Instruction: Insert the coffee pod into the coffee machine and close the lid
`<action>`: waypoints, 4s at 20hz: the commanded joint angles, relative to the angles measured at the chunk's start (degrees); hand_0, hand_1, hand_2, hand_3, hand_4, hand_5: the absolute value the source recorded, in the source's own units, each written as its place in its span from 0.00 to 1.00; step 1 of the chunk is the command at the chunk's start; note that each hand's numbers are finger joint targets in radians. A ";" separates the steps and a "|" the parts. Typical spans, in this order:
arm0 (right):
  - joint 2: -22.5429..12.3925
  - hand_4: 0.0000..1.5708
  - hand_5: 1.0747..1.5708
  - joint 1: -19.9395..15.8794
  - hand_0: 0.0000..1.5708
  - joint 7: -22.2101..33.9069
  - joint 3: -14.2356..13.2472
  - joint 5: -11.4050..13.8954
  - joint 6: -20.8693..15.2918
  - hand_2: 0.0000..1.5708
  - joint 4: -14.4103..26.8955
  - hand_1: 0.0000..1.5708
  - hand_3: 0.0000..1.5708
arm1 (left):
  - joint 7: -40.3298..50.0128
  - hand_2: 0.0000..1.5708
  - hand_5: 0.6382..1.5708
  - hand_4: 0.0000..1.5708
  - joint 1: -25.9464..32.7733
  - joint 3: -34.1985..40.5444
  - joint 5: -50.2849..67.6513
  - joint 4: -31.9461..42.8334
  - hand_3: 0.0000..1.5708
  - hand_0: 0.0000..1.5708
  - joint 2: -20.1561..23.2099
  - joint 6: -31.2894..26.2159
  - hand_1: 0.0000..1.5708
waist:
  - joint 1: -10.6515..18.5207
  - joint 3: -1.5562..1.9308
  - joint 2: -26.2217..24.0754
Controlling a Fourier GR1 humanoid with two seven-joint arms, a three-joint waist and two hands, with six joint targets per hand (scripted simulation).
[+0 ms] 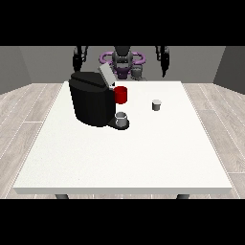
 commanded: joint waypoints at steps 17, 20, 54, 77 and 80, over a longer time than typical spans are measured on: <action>3.41 0.00 1.00 -6.24 0.00 -2.09 1.96 10.86 -9.41 0.00 1.41 0.00 0.00 | -3.47 0.00 1.00 0.00 -13.96 4.42 -12.34 13.76 0.00 0.00 20.73 -11.92 0.00 | -6.50 -1.11 5.61; 1.04 0.00 1.00 -11.27 0.00 -0.85 -0.68 7.91 -6.16 0.00 1.84 0.00 0.00 | -3.13 0.00 1.00 0.00 -17.85 3.78 -15.71 16.99 0.00 0.00 21.16 -10.39 0.00 | -8.09 -1.10 9.11; 7.14 0.00 1.00 -17.23 0.00 -0.91 2.16 11.41 -8.05 0.00 12.27 0.00 0.00 | -11.67 0.64 1.00 0.18 -34.58 -4.52 -45.44 49.06 0.52 0.56 22.70 0.46 0.56 | -10.46 -1.11 15.39; 6.41 0.00 1.00 -14.23 0.00 -0.78 0.54 14.77 -10.43 0.00 21.89 0.00 0.00 | -12.37 0.88 1.00 0.31 -42.65 -1.76 -44.10 49.51 0.84 0.88 15.60 -12.84 0.88 | -7.19 -1.08 3.89; 4.74 0.00 1.00 -18.29 0.00 -1.72 -2.44 13.45 -10.00 0.00 24.82 0.00 0.00 | -13.53 0.89 1.00 0.34 -47.23 -1.46 -43.31 47.43 0.85 0.90 17.40 -17.84 0.90 | -5.99 -1.08 5.28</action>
